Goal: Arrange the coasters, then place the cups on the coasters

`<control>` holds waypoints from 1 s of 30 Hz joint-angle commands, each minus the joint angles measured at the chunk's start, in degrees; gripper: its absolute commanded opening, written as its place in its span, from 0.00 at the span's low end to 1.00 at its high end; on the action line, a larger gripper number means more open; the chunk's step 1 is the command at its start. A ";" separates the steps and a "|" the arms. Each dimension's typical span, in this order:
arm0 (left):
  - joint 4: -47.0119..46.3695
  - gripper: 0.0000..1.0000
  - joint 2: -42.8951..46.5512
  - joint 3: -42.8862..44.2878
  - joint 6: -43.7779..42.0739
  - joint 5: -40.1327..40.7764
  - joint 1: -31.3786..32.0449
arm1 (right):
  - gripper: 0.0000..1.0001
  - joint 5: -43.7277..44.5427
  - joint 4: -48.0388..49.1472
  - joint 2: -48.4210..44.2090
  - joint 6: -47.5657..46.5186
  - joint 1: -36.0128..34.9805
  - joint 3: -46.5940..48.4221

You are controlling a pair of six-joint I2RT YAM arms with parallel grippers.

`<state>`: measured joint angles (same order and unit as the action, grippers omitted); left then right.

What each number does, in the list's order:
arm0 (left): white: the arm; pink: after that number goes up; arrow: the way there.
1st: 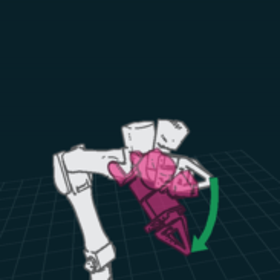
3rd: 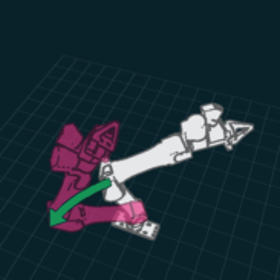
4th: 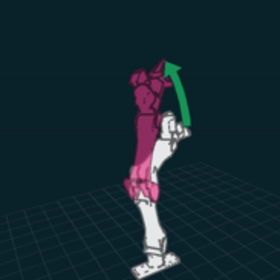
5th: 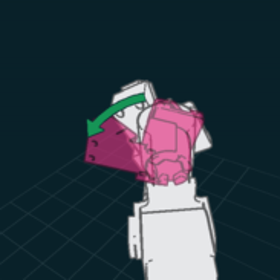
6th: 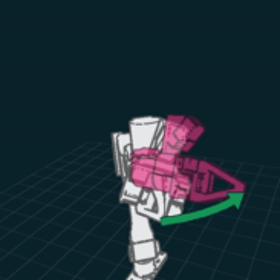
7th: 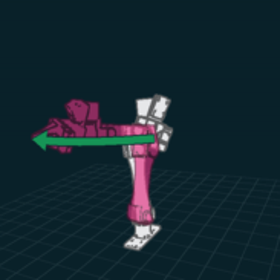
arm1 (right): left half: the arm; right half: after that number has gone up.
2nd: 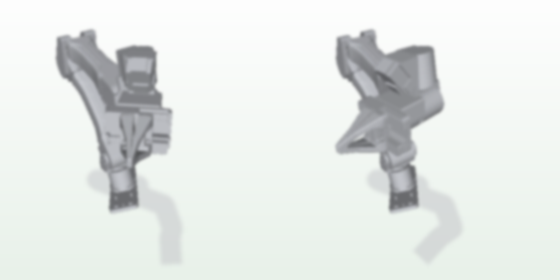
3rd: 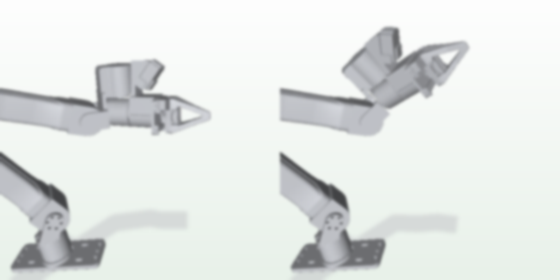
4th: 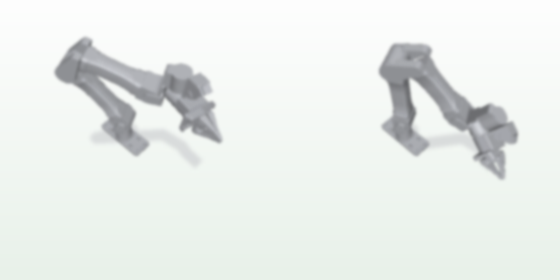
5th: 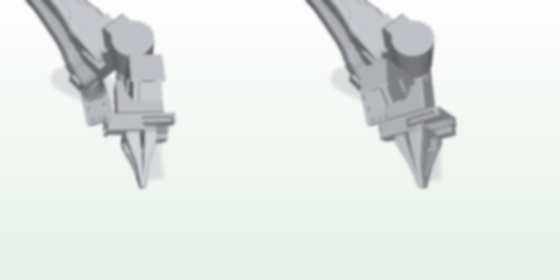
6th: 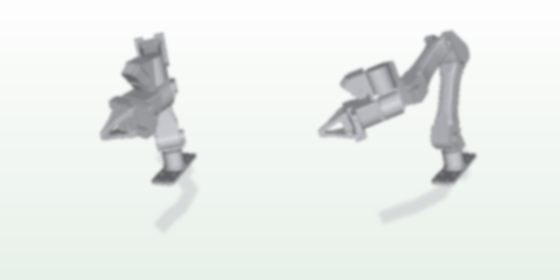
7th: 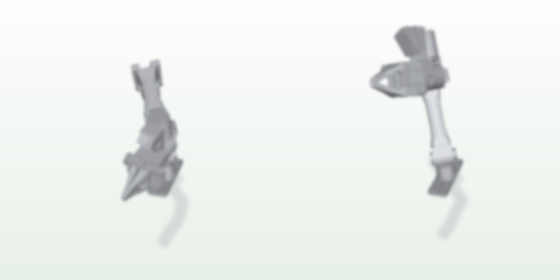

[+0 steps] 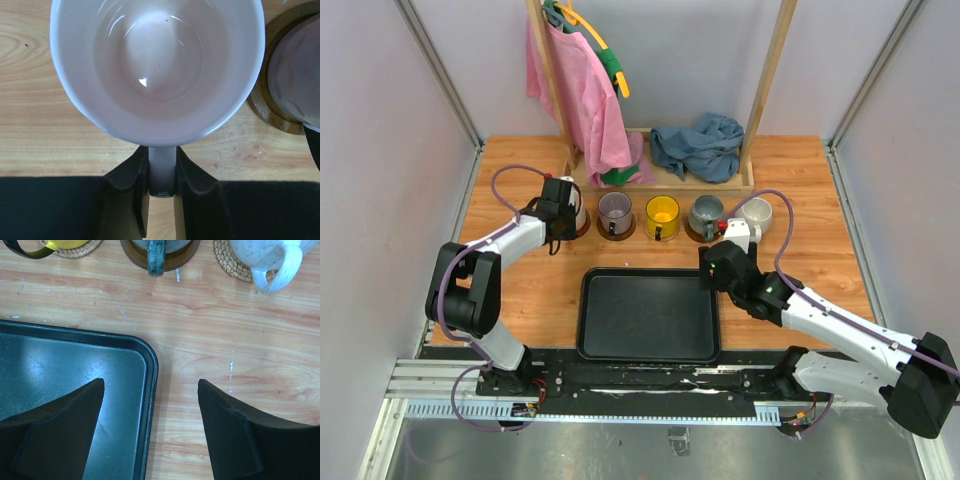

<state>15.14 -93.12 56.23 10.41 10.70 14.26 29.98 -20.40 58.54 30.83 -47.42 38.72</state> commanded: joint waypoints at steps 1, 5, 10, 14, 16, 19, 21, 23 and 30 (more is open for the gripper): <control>-0.94 0.26 3.00 -0.68 0.66 0.65 -0.46 | 0.77 -0.07 -0.16 0.31 0.69 0.92 1.66; -0.31 0.33 3.45 -0.38 0.58 1.24 -0.46 | 0.77 -0.23 -0.10 0.61 0.66 0.92 1.68; 0.40 0.35 3.90 -0.24 0.66 2.10 -0.46 | 0.77 -0.18 -0.14 0.64 0.69 0.89 1.57; 1.06 0.35 3.95 -0.16 0.66 2.84 -0.46 | 0.77 -0.22 -0.11 0.63 0.79 0.92 1.68; 1.49 0.35 4.05 -0.09 0.66 3.41 -0.46 | 0.77 -0.18 -0.09 0.68 0.79 0.90 1.68; 1.86 0.35 4.30 0.02 0.66 4.16 -0.46 | 0.77 -0.25 -0.08 0.77 0.76 0.92 1.70; 1.91 0.35 4.43 0.02 0.66 4.33 -0.46 | 0.77 -0.31 -0.15 0.86 0.78 0.92 1.70; 1.85 0.35 4.51 -0.05 0.66 4.10 -0.46 | 0.77 -0.35 -0.14 1.03 0.81 0.91 1.69; 1.37 0.42 6.74 -0.42 1.25 1.81 -0.46 | 0.77 -0.08 -0.16 1.13 0.91 0.92 1.61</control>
<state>16.71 -89.80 56.01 10.90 13.78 14.26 29.54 -20.38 59.57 30.85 -47.31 38.72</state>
